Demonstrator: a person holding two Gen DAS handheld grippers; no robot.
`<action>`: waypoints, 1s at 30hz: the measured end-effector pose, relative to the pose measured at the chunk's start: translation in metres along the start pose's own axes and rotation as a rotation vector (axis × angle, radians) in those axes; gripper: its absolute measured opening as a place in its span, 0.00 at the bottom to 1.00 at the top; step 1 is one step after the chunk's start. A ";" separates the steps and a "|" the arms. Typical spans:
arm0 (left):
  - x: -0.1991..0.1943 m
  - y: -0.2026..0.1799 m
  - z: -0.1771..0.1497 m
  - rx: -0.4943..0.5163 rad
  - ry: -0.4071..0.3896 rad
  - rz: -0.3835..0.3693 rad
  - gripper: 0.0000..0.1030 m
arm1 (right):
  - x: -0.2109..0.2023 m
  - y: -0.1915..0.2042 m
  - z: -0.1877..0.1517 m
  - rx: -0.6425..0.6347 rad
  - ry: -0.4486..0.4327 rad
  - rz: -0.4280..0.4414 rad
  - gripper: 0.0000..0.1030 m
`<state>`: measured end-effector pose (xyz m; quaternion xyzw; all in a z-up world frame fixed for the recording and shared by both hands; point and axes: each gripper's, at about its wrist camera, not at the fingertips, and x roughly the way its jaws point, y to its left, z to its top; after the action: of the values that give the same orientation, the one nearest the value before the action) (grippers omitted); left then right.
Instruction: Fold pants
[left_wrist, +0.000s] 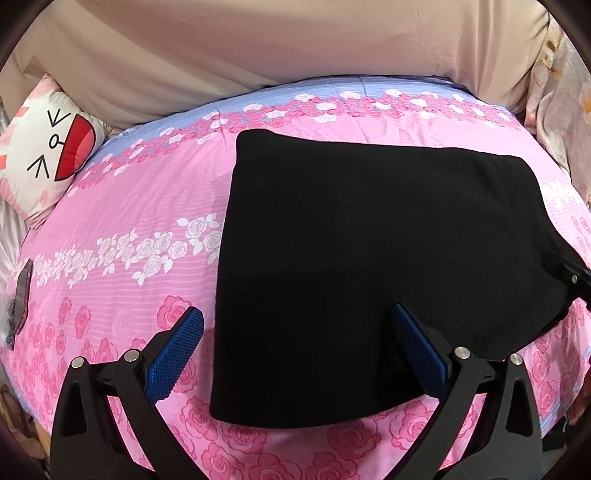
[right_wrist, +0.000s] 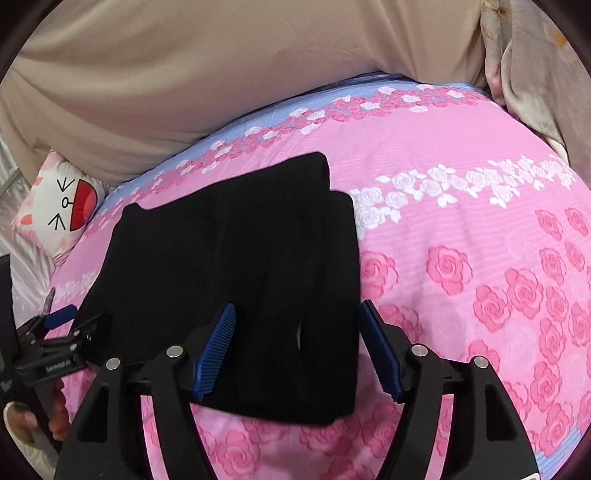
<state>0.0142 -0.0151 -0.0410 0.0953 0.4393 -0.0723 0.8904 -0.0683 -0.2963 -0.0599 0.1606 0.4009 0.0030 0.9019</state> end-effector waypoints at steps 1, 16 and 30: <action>0.000 0.001 -0.001 -0.004 0.005 -0.005 0.96 | -0.002 -0.001 -0.002 0.009 0.001 0.011 0.65; -0.004 0.002 -0.006 -0.013 0.012 -0.017 0.96 | -0.022 -0.003 -0.012 -0.016 -0.007 0.039 0.37; -0.008 -0.007 -0.008 0.045 -0.020 0.055 0.96 | -0.022 -0.007 -0.015 0.035 -0.002 0.006 0.59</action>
<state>0.0020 -0.0200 -0.0400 0.1265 0.4257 -0.0583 0.8941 -0.0951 -0.3015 -0.0559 0.1777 0.3994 -0.0014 0.8994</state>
